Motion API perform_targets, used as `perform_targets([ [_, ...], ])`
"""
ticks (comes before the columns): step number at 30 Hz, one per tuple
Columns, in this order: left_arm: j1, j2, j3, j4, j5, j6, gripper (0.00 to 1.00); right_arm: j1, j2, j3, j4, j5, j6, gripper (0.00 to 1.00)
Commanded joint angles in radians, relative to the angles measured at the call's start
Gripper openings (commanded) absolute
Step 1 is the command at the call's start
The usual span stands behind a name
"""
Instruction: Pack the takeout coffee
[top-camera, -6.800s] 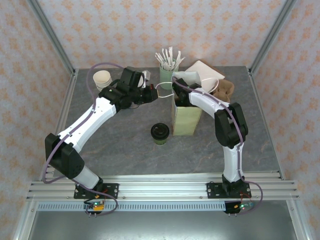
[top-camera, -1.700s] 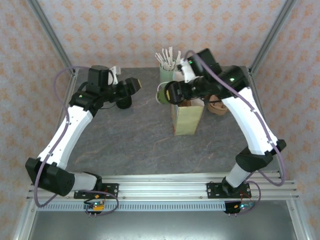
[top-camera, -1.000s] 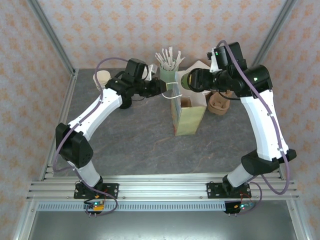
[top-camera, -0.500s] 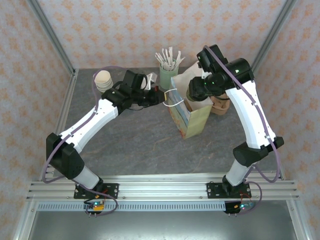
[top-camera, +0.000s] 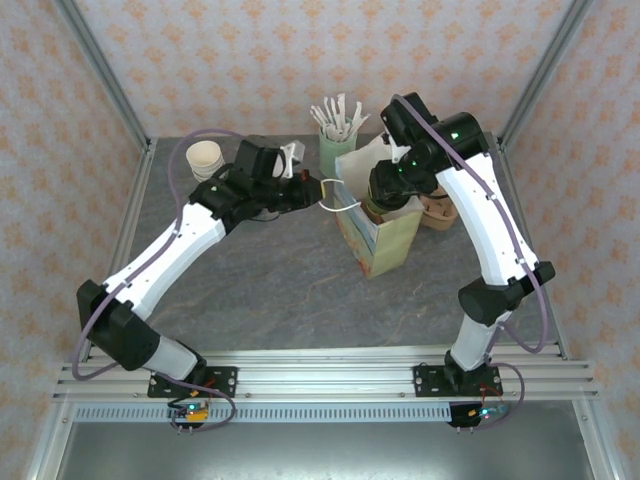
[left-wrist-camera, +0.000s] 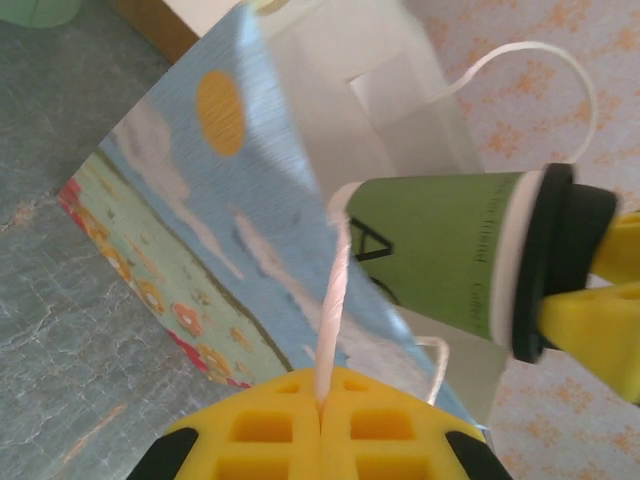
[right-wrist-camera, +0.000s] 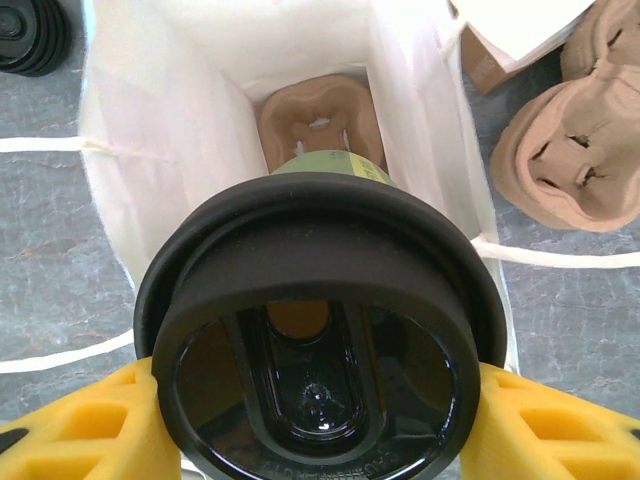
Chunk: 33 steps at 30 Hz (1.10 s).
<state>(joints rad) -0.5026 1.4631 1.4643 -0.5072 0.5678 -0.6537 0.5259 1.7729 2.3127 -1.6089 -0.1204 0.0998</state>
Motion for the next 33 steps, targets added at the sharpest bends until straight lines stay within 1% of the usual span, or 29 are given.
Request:
perform_targets([
  [1, -0.005, -0.048, 0.030, -0.034, -0.040, 0.027, 0.00, 0.010, 0.006, 0.025, -0.031, -0.007, -0.018, 0.52],
  [4, -0.006, -0.058, 0.028, -0.039, -0.042, 0.025, 0.00, 0.016, 0.008, 0.025, -0.029, -0.008, -0.024, 0.52],
  [12, -0.006, -0.047, 0.014, -0.036, -0.043, 0.024, 0.00, 0.027, 0.052, 0.035, -0.019, -0.063, -0.052, 0.52],
  [18, -0.005, -0.061, -0.011, -0.054, -0.081, 0.038, 0.00, 0.027, 0.089, 0.066, -0.021, -0.081, -0.095, 0.52],
  [25, -0.005, -0.070, -0.043, -0.074, -0.125, 0.069, 0.00, 0.028, 0.113, 0.063, -0.019, -0.083, -0.123, 0.51],
  [30, -0.005, -0.069, -0.056, -0.080, -0.144, 0.088, 0.00, 0.027, 0.127, 0.125, -0.012, -0.118, -0.130, 0.51],
  [33, -0.006, -0.066, -0.055, -0.086, -0.147, 0.093, 0.00, 0.026, 0.104, 0.156, -0.002, -0.136, -0.132, 0.50],
])
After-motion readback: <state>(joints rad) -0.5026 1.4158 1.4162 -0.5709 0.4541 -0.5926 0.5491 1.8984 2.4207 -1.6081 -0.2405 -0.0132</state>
